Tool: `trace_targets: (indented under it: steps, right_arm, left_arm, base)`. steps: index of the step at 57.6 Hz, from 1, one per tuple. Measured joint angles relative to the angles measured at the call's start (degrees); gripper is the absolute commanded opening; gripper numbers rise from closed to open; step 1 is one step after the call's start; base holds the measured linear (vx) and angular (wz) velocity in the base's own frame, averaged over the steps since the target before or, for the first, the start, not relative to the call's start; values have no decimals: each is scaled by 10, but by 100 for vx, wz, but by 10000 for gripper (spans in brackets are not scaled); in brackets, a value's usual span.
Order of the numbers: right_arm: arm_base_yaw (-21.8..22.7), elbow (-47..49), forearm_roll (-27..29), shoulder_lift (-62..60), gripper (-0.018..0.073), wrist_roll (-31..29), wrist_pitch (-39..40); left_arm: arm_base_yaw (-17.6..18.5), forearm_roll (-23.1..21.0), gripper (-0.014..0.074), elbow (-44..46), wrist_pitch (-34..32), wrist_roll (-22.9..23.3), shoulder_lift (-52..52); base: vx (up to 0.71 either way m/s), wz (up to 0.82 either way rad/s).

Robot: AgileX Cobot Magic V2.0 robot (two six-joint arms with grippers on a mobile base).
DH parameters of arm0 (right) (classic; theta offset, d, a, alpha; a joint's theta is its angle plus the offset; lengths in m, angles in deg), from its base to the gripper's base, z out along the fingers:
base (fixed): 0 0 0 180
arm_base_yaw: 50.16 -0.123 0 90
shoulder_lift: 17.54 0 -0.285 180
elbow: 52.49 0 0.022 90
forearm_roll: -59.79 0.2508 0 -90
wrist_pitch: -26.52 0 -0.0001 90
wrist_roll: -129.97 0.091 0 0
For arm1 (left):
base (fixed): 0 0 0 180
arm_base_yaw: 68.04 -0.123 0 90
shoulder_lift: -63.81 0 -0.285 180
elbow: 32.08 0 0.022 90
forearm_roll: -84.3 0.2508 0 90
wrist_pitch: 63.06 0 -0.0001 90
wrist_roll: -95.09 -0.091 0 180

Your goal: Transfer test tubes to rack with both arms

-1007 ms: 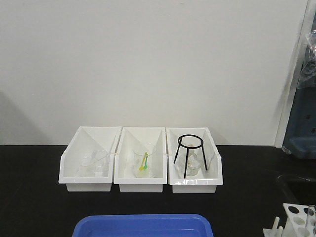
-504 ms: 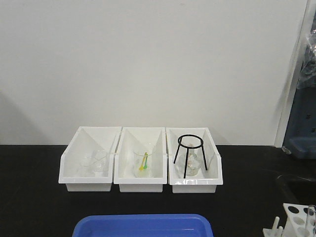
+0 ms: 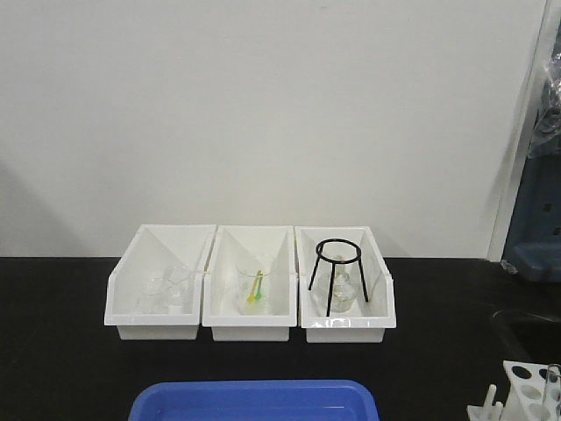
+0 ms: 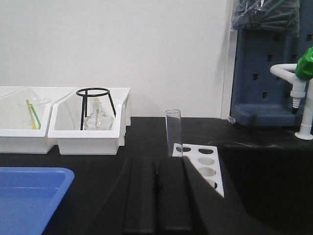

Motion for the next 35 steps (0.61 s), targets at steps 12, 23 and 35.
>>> trace_targets:
  steps: [12, 23, 35]
  right_arm:
    - [0, 0, 0, 0, -12, 0, -2]
    - [0, 0, 1, 0, -11, 0, -4]
    - [0, 0, 1, 0, -8, 0, -4]
  left_arm:
    - [0, 0, -6, 0, 0, 0, 0]
    - [0, 0, -6, 0, 0, 0, 0]
    - [0, 0, -6, 0, 0, 0, 0]
  base:
    - [0, 0]
    - [0, 0]
    - [0, 0]
